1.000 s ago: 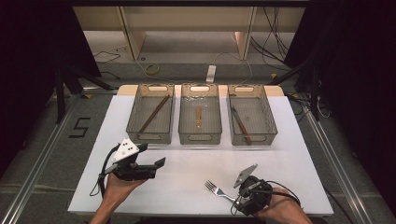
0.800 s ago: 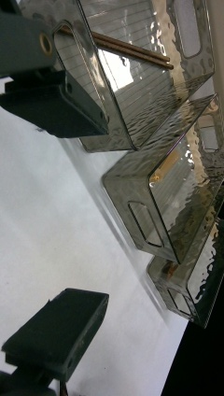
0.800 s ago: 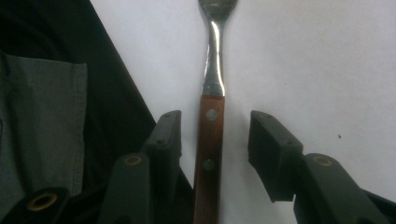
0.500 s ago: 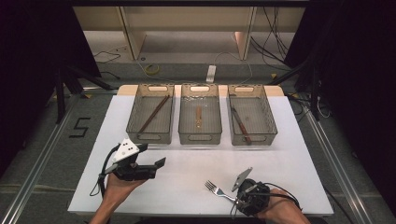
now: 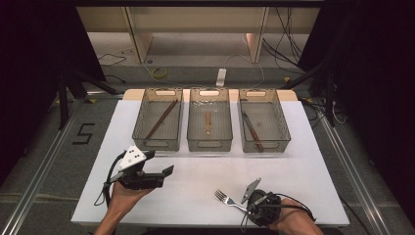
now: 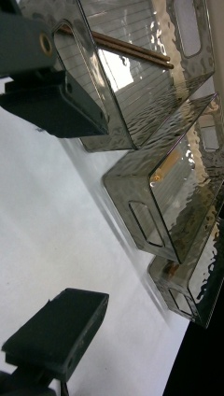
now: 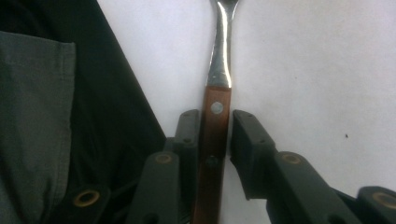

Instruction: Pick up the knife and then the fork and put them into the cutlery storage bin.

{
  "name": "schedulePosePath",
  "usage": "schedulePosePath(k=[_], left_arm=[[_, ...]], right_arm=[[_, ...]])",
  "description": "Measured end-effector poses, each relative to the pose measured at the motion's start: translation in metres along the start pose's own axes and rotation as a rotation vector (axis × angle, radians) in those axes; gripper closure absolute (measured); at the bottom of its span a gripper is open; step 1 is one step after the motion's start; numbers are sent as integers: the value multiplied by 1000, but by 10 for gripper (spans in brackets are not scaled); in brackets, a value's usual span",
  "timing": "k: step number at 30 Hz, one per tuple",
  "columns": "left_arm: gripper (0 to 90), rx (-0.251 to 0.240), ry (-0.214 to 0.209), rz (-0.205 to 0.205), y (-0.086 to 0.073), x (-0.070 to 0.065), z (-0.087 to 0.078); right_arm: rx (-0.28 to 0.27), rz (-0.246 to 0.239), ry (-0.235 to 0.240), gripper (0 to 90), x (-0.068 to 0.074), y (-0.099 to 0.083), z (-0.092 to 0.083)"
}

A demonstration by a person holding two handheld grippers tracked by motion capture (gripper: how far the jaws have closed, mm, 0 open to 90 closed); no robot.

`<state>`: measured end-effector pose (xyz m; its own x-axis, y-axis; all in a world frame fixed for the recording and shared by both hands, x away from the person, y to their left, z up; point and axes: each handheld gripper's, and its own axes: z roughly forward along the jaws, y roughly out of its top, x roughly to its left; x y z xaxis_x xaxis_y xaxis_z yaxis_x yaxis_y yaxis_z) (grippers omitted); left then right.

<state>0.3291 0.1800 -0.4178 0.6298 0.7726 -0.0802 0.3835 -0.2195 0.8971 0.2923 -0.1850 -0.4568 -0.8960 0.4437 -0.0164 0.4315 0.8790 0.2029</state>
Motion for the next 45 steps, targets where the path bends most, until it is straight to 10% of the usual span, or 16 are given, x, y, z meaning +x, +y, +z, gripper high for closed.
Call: schedulePosePath(k=[32, 45], left_arm=[[157, -2, 3, -1, 0, 1, 0], [157, 0, 5, -1, 0, 1, 0]], right_arm=[[46, -15, -15, 778, 3, 7, -1], [-85, 49, -43, 777, -21, 6, -21]])
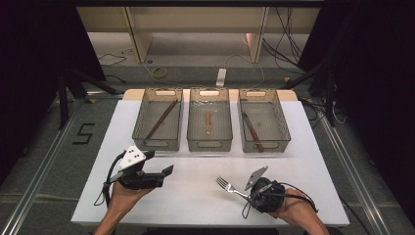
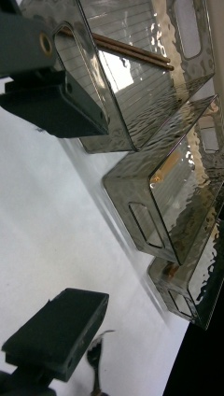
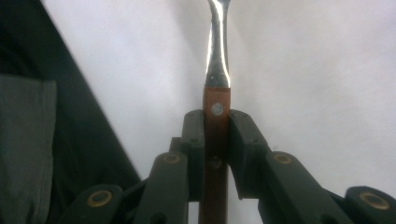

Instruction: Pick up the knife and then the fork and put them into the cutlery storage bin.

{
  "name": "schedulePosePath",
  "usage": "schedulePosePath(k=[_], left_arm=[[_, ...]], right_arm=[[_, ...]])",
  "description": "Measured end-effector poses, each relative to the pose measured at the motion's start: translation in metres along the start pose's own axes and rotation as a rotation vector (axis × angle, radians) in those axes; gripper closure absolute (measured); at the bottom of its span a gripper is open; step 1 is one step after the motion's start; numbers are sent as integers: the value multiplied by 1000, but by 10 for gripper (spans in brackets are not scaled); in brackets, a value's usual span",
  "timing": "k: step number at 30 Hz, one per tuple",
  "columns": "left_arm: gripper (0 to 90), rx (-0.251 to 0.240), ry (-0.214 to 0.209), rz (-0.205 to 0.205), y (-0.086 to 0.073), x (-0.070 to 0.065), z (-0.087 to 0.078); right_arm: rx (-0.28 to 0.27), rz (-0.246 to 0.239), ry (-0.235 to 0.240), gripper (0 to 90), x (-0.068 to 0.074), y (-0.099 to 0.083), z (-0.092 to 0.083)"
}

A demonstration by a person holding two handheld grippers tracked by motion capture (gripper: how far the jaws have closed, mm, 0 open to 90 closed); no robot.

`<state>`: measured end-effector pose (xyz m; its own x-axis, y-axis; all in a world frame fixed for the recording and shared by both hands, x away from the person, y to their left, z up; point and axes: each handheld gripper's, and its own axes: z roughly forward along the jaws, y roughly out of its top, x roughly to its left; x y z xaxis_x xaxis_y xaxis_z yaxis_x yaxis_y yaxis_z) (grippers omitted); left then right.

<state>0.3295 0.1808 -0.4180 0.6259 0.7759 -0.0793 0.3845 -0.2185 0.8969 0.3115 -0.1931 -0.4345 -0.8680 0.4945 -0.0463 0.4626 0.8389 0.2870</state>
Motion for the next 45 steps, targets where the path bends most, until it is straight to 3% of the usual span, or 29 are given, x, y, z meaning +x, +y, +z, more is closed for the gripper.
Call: schedulePosePath(k=[6, 14, 25, 35, 45], left_arm=[[157, -3, 2, -4, 0, 1, 0], [157, -4, 4, -5, 0, 1, 0], [157, -4, 4, -9, 0, 2, 0], [157, -5, 4, -11, -1, 1, 0], [157, -9, 2, -10, 0, 2, 0]], right_arm=[[-96, 74, 12, 776, -24, 5, -14], [-197, 115, -17, 776, -51, 16, -31], [-314, 217, -45, 776, -91, 23, -44], [-341, 264, -79, 776, -114, 37, -61], [-354, 316, -114, 775, -140, 53, -67]])
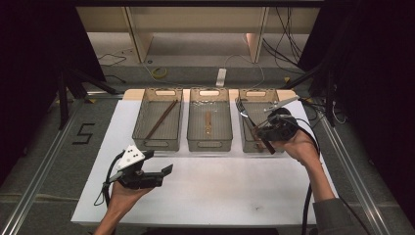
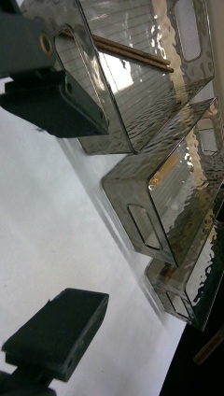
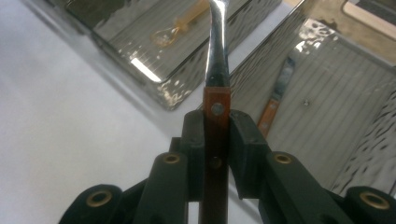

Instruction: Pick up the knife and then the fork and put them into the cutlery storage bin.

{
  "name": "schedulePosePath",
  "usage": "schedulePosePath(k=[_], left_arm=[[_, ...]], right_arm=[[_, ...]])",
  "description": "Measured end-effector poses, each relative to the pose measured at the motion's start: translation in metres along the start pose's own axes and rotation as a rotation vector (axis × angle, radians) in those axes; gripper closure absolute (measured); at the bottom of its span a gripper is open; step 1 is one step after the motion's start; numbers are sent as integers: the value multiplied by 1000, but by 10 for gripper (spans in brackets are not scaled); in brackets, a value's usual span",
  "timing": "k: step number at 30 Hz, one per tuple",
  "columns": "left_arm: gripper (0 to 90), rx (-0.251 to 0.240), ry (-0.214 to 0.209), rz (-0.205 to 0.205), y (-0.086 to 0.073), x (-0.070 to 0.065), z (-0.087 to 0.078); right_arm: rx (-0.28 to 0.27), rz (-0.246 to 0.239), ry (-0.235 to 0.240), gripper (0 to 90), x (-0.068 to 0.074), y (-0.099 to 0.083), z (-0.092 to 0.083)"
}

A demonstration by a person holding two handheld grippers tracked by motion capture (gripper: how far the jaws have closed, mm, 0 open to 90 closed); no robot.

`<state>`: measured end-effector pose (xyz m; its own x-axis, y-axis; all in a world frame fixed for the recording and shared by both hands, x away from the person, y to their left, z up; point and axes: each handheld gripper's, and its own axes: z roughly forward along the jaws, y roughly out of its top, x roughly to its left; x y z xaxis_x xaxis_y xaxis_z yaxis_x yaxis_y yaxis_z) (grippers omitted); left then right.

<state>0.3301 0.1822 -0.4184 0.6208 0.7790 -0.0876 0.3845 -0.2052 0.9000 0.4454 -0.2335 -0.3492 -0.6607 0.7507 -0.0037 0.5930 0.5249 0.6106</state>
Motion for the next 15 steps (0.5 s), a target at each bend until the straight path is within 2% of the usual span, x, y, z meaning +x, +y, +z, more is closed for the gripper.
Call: schedulePosePath(k=[7, 15], left_arm=[[157, -4, -2, -1, 0, 0, 0], [157, -6, 0, -3, 0, 0, -1]], right_arm=[[-9, 32, -34, 775, -12, 15, 2], [-7, 87, -46, 775, -28, 24, 8]])
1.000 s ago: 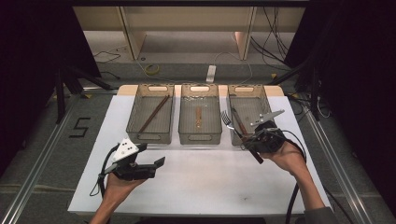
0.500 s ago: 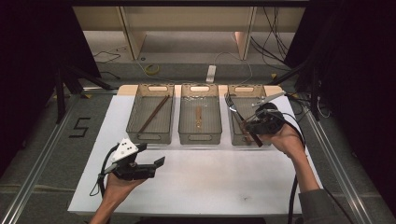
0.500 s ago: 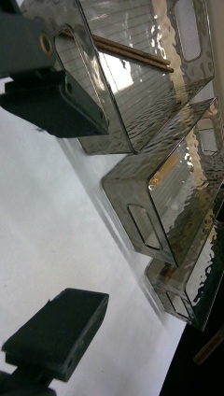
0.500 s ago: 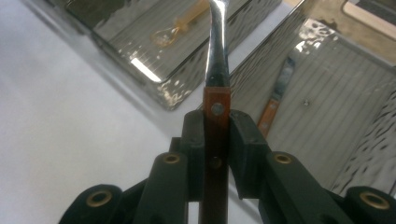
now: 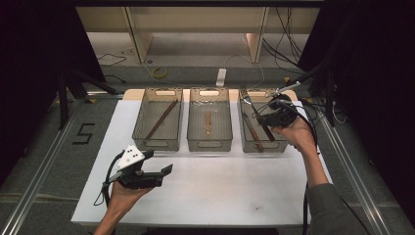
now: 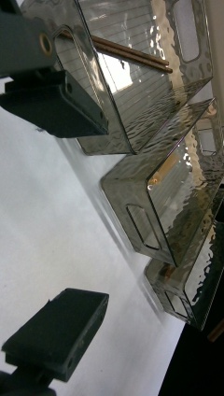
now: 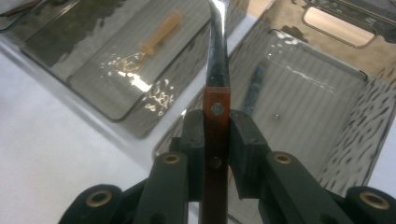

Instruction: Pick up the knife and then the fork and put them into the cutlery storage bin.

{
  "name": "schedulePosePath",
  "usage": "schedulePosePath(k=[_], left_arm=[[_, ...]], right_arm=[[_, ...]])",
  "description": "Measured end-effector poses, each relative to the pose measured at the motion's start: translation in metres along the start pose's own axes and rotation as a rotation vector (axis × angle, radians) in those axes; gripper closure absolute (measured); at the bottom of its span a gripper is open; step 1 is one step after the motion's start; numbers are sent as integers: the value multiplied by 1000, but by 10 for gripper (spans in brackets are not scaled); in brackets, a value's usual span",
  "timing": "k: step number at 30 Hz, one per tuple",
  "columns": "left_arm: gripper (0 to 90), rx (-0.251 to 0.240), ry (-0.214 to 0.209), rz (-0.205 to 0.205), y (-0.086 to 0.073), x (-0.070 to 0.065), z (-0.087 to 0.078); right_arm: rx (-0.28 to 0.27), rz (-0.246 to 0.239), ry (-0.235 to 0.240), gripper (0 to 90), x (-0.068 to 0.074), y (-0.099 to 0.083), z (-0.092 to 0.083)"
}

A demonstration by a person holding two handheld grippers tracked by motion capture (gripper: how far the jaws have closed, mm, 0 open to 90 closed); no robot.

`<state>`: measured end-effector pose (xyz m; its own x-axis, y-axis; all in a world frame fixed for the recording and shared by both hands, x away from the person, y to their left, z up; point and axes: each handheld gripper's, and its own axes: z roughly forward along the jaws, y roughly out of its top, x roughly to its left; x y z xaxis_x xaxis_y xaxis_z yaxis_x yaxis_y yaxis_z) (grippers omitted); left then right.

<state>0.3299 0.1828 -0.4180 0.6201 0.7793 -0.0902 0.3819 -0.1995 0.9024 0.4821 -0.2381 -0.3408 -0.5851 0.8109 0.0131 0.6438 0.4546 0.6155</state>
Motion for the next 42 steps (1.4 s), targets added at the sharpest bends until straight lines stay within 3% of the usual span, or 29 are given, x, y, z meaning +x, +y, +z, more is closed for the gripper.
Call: schedulePosePath(k=[17, 29, 42], left_arm=[[157, 0, -2, 4, 0, 0, 0], [157, -1, -1, 4, 0, 0, 0], [157, -1, -4, 4, 0, 0, 0]], right_arm=[[28, 113, -58, 775, -29, 8, 19], [56, 159, -79, 775, -37, 9, 33], [104, 192, -85, 774, -36, 5, 53]])
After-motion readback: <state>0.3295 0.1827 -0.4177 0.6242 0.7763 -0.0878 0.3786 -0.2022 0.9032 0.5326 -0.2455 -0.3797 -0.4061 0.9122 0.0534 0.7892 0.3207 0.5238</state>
